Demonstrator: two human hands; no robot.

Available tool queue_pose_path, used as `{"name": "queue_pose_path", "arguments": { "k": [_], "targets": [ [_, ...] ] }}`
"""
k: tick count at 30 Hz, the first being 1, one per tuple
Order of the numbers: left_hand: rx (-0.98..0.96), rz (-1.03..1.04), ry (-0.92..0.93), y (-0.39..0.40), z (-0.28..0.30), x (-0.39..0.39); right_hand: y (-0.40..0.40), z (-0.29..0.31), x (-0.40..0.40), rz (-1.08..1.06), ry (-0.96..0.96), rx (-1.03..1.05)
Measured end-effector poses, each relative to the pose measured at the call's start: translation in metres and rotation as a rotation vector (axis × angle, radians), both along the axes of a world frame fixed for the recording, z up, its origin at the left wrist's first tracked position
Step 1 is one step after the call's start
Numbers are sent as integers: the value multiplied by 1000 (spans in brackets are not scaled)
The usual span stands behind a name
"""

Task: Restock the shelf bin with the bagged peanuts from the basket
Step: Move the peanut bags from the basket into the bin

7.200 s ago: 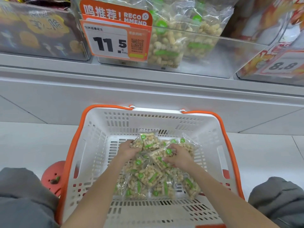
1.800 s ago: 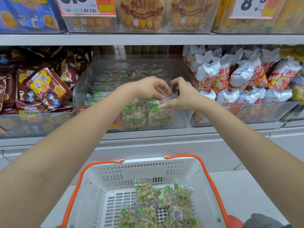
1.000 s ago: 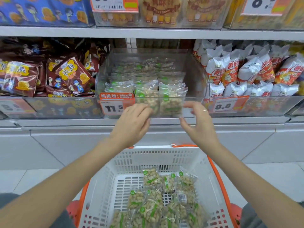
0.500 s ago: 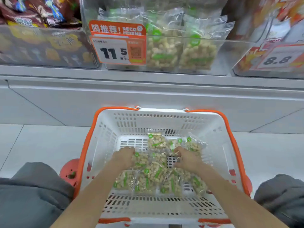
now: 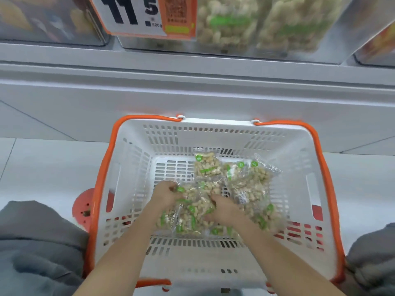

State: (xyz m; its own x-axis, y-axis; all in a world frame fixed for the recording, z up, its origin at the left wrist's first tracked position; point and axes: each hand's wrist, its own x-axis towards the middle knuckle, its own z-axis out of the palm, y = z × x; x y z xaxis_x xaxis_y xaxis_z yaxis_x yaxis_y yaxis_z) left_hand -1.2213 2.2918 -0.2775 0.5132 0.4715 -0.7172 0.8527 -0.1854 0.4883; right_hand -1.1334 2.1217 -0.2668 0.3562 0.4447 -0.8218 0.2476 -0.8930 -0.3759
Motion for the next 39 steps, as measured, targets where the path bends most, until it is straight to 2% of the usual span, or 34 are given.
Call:
{"name": "queue_pose_path", "arguments": {
  "k": [6, 9, 12, 16, 19, 24, 29, 33, 36, 39],
  "targets": [
    [-134, 16, -189, 14, 47, 9, -13, 54, 22, -235, 63, 149],
    [-302, 26, -232, 15, 93, 21, -18, 108, 33, -386, 84, 293],
    [-287, -7, -332, 14, 142, 36, -18, 164, 40, -524, 106, 432],
    [-288, 22, -530, 7, 213, 53, -20, 233, 47, -541, 27, 644],
    [-393, 37, -691, -10, 268, 57, -21, 273, 49, -515, -103, 753],
    [-624, -19, -825, -18, 323, 48, -18, 308, 46, -509, -223, 949],
    [-358, -213, -939, -20, 336, 26, 3, 326, 29, -410, -384, 1062],
    [-192, -223, -946, -8, 340, 17, 20, 332, 17, -380, -409, 1058],
    [-160, -199, -959, -1, 348, 14, 29, 340, 14, -318, -438, 1046],
    [-211, -139, -957, 6, 352, 9, 42, 347, 9, -196, -538, 978]
  ]
}}
